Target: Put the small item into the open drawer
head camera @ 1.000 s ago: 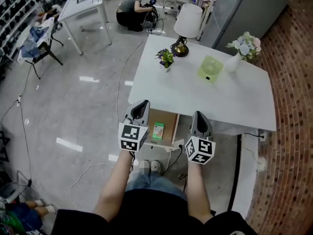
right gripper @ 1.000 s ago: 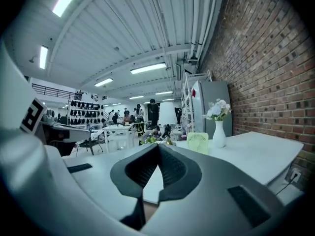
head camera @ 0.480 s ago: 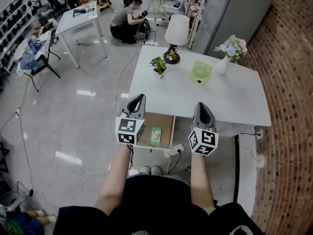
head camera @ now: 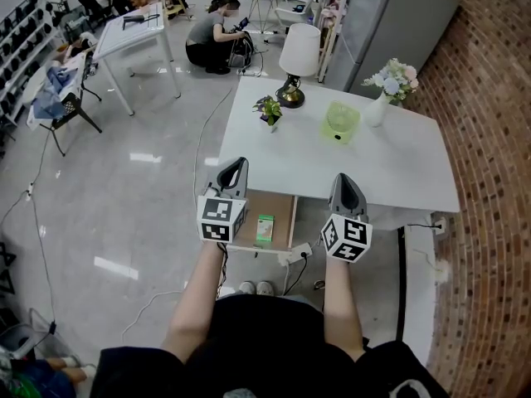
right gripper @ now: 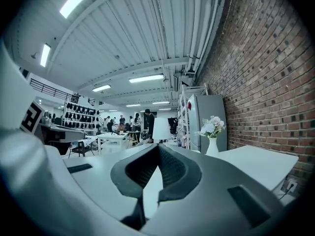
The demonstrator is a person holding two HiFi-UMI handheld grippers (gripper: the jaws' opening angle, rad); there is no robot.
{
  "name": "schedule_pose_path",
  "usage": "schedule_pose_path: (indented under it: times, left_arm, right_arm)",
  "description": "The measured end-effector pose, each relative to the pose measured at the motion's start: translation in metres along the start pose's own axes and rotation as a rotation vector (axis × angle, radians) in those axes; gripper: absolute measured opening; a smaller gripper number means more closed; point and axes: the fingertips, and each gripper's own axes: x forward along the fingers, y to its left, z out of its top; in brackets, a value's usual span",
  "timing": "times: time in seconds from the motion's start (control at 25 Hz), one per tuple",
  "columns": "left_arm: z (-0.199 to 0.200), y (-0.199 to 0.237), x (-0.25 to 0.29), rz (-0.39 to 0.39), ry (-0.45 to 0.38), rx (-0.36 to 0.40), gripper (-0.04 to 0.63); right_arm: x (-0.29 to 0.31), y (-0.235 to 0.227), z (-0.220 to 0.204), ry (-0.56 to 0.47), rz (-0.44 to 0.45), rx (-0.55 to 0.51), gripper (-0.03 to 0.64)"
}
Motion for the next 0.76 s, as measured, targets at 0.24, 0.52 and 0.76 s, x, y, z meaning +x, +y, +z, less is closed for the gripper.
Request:
schedule_pose_path:
  times: [0.24,0.52,0.76]
  left_arm:
    - [-0.003,0.001,0.005,0.001,0.008,-0.005,0.021]
    - [-0.006,0.003,0.009,0.003,0.018,-0.01,0.021]
    - [-0.008,0.007,0.013,0.007,0.023,-0.014,0.021]
  right_arm:
    - [0.004,0.002,0.0,0.004,0.011,-0.001,-0.002]
    - [0.009,0.003,-0.006,0.024,0.023,-0.012,-0.002]
    - [0.014,0.003,-0.009,0.034,0.025,-0.011,-0.002]
